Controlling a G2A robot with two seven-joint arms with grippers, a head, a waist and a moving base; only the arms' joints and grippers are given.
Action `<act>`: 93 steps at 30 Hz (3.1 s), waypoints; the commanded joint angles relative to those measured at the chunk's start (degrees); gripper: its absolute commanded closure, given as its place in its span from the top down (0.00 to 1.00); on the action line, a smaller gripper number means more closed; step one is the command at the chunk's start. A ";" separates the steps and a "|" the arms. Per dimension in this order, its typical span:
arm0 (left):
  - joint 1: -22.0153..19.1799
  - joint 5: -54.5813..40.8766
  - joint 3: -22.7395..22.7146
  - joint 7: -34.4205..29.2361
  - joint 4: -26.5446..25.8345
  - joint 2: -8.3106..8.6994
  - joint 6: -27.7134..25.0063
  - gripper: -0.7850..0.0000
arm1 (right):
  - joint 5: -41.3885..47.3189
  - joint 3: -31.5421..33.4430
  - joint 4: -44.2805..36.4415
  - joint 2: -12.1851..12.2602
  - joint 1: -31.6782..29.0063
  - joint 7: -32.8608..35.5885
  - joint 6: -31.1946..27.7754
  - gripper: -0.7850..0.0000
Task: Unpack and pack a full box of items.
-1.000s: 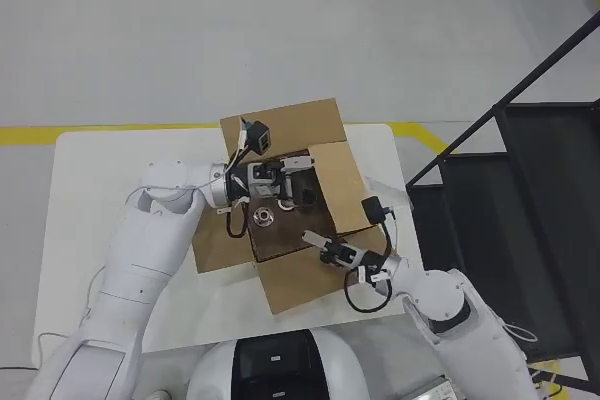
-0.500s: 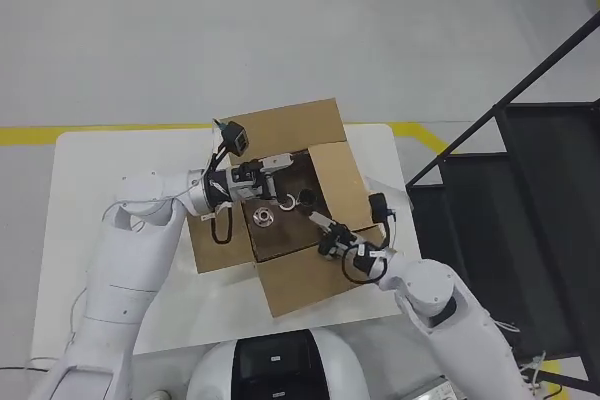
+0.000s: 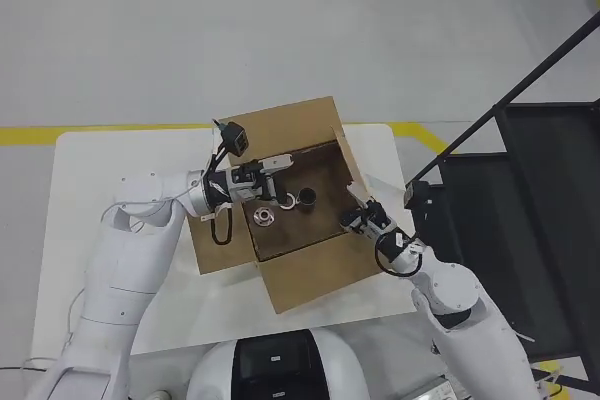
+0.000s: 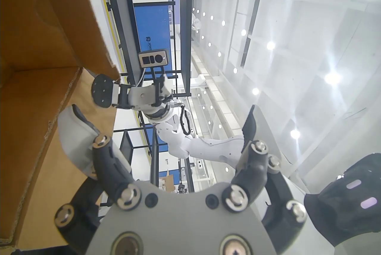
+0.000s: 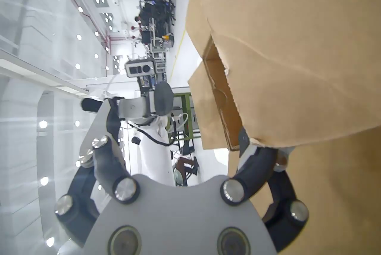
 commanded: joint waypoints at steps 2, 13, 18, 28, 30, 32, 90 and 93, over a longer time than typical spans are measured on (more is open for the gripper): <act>0.02 -0.09 0.32 0.08 0.14 0.17 0.33 1.00 | -2.26 1.06 1.81 -0.19 0.60 -4.29 -4.09 1.00; -0.72 -0.96 2.11 0.16 0.97 0.48 1.17 1.00 | -19.95 0.89 9.99 -0.91 6.27 -18.47 -2.77 1.00; -1.10 -1.08 3.02 0.07 1.07 0.59 1.23 1.00 | -31.37 -2.00 14.14 -1.09 9.18 -19.31 3.04 1.00; -1.64 -2.03 2.81 0.37 1.37 1.11 1.75 1.00 | -35.52 -3.02 18.37 -1.28 10.63 -14.39 4.85 1.00; -1.71 -1.95 2.71 0.35 1.02 1.26 1.86 1.00 | -34.85 -2.73 17.97 -1.33 10.50 -13.74 4.56 1.00; -1.78 -1.90 2.66 0.37 0.90 1.39 1.95 1.00 | -32.71 -2.05 15.74 -1.39 9.75 -13.51 2.71 1.00; -0.60 25.58 14.04 -1.29 -5.99 6.10 32.42 1.00 | -14.16 5.80 1.47 -1.92 -3.95 -4.15 -7.55 1.00; 0.91 27.45 12.18 -1.08 -8.24 7.18 33.69 1.00 | -14.00 5.47 1.26 -2.00 -4.17 -3.91 -7.99 1.00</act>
